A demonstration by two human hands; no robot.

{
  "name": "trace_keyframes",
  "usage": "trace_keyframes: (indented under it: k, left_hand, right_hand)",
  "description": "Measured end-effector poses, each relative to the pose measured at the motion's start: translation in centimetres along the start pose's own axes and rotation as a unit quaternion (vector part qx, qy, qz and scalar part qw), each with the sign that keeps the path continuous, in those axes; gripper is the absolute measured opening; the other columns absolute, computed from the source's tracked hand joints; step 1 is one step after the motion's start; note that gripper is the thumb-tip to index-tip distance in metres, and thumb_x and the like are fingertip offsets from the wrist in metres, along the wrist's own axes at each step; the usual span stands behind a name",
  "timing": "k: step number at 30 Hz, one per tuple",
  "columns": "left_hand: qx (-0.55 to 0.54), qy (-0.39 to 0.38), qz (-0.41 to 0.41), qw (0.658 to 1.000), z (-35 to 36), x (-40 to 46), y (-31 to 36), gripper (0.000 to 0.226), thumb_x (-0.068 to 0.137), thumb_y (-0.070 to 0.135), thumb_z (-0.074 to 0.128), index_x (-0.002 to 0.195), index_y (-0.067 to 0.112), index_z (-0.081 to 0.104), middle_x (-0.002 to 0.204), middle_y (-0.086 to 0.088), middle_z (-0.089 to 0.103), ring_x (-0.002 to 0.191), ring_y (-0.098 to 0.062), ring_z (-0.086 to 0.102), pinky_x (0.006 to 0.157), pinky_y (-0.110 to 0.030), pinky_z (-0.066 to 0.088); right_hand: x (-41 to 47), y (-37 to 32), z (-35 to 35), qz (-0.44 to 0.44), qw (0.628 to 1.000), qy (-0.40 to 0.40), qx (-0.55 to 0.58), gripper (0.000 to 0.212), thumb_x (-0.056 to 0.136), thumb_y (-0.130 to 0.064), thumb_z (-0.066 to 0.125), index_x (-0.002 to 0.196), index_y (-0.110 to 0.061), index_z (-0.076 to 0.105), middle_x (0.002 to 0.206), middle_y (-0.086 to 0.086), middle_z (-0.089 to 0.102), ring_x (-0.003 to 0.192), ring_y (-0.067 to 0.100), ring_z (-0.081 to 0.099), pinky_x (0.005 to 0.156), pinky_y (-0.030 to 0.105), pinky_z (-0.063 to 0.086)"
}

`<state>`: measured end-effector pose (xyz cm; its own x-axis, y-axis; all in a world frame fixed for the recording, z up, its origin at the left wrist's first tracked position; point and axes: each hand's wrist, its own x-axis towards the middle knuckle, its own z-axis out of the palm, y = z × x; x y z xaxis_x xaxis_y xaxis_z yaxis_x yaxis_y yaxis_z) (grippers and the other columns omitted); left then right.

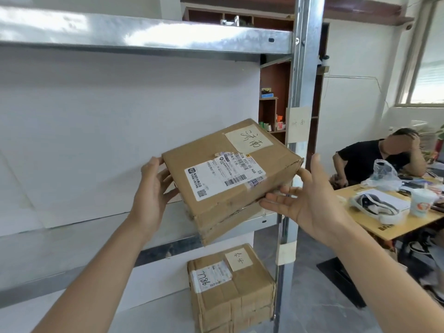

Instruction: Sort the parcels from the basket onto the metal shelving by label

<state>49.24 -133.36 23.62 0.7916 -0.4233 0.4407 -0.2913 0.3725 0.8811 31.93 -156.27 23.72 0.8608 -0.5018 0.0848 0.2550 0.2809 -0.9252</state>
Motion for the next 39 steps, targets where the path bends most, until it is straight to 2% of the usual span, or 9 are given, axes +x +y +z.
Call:
trace_keyframes:
  k: [4, 8, 11, 14, 18, 21, 26, 32, 39]
  left_hand:
    - [0.011, 0.026, -0.028, 0.999, -0.1, 1.3, -0.4, 0.05, 0.108, 0.051, 0.019, 0.114, 0.029, 0.064, 0.101, -0.001, 0.075, 0.091, -0.019, 0.063, 0.077, -0.036, 0.047]
    - [0.046, 0.013, -0.052, 0.997, 0.0, 2.4, -1.2, 0.056, 0.106, 0.057, 0.018, 0.128, 0.03, 0.062, 0.111, -0.007, 0.072, 0.095, -0.022, 0.06, 0.078, -0.037, 0.046]
    - [0.077, 0.002, -0.076, 0.994, 0.0, 3.3, -1.9, 0.056, 0.105, 0.06, 0.017, 0.128, 0.036, 0.062, 0.119, -0.006, 0.073, 0.095, -0.02, 0.061, 0.078, -0.037, 0.046]
    - [0.091, -0.002, -0.093, 0.991, 0.0, 3.8, -2.6, 0.061, 0.105, 0.062, 0.015, 0.124, 0.035, 0.067, 0.105, 0.0, 0.072, 0.082, -0.014, 0.059, 0.072, -0.033, 0.045]
    - [0.097, -0.018, -0.112, 0.989, -0.4, 4.1, -3.8, 0.066, 0.103, 0.065, 0.013, 0.125, 0.037, 0.069, 0.123, -0.004, 0.072, 0.105, -0.023, 0.062, 0.089, -0.038, 0.048]
    - [0.098, -0.024, -0.113, 0.988, -0.4, 4.1, -4.3, 0.064, 0.101, 0.067, 0.016, 0.131, 0.04, 0.066, 0.137, -0.002, 0.069, 0.126, -0.028, 0.059, 0.106, -0.045, 0.046]
    - [0.081, -0.015, -0.113, 0.99, -0.2, 3.8, -4.6, 0.059, 0.101, 0.067, 0.019, 0.134, 0.044, 0.063, 0.138, 0.003, 0.067, 0.121, -0.019, 0.058, 0.097, -0.038, 0.045]
    - [0.046, -0.019, -0.096, 0.994, -0.3, 3.6, -5.0, 0.057, 0.105, 0.06, 0.019, 0.139, 0.038, 0.059, 0.141, 0.0, 0.064, 0.129, -0.022, 0.055, 0.103, -0.046, 0.046]
    - [0.005, -0.034, -0.13, 0.991, -1.2, 2.6, -4.5, 0.057, 0.106, 0.058, 0.017, 0.154, 0.037, 0.04, 0.164, 0.005, 0.039, 0.152, -0.019, 0.034, 0.112, -0.044, 0.035]
  right_hand:
    - [0.9, 0.8, 0.2, 0.032, 0.999, 0.0, -0.005, 0.076, 0.097, -0.074, 0.035, 0.158, -0.03, 0.039, 0.135, 0.038, 0.055, 0.102, 0.04, 0.068, 0.098, 0.056, 0.06]
    - [1.9, 1.5, 0.4, 0.072, 0.996, 0.027, 0.033, 0.076, 0.096, -0.075, 0.04, 0.157, -0.029, 0.041, 0.144, 0.039, 0.051, 0.1, 0.04, 0.066, 0.091, 0.052, 0.061]
    - [2.5, 1.9, 0.8, 0.077, 0.995, 0.052, 0.027, 0.076, 0.096, -0.073, 0.042, 0.156, -0.026, 0.042, 0.119, 0.028, 0.061, 0.093, 0.037, 0.069, 0.094, 0.054, 0.06]
    - [2.8, 2.4, 1.2, 0.078, 0.995, 0.065, 0.013, 0.077, 0.097, -0.072, 0.042, 0.159, -0.026, 0.039, 0.113, 0.024, 0.061, 0.091, 0.037, 0.07, 0.103, 0.059, 0.055]
    - [3.3, 2.7, 1.5, 0.074, 0.994, 0.076, -0.008, 0.075, 0.097, -0.073, 0.04, 0.158, -0.03, 0.038, 0.121, 0.025, 0.061, 0.097, 0.038, 0.071, 0.102, 0.058, 0.057]
    - [4.0, 3.3, 1.6, 0.074, 0.993, 0.088, -0.029, 0.073, 0.098, -0.073, 0.039, 0.154, -0.028, 0.043, 0.101, 0.016, 0.061, 0.088, 0.033, 0.07, 0.096, 0.056, 0.06]
    - [4.6, 4.6, 2.0, 0.061, 0.991, 0.112, -0.033, 0.074, 0.098, -0.071, 0.042, 0.156, -0.025, 0.038, 0.092, 0.01, 0.056, 0.081, 0.029, 0.069, 0.088, 0.053, 0.063]
    - [4.2, 5.1, 2.8, 0.002, 0.989, 0.139, -0.054, 0.069, 0.103, -0.064, 0.04, 0.163, -0.038, 0.017, 0.105, 0.011, 0.06, 0.094, 0.03, 0.069, 0.099, 0.058, 0.059]
    - [2.7, 4.7, 3.5, 0.031, 0.992, 0.116, -0.033, 0.051, 0.105, -0.063, 0.036, 0.135, -0.023, 0.047, 0.105, 0.01, 0.06, 0.097, 0.026, 0.066, 0.103, 0.053, 0.056]
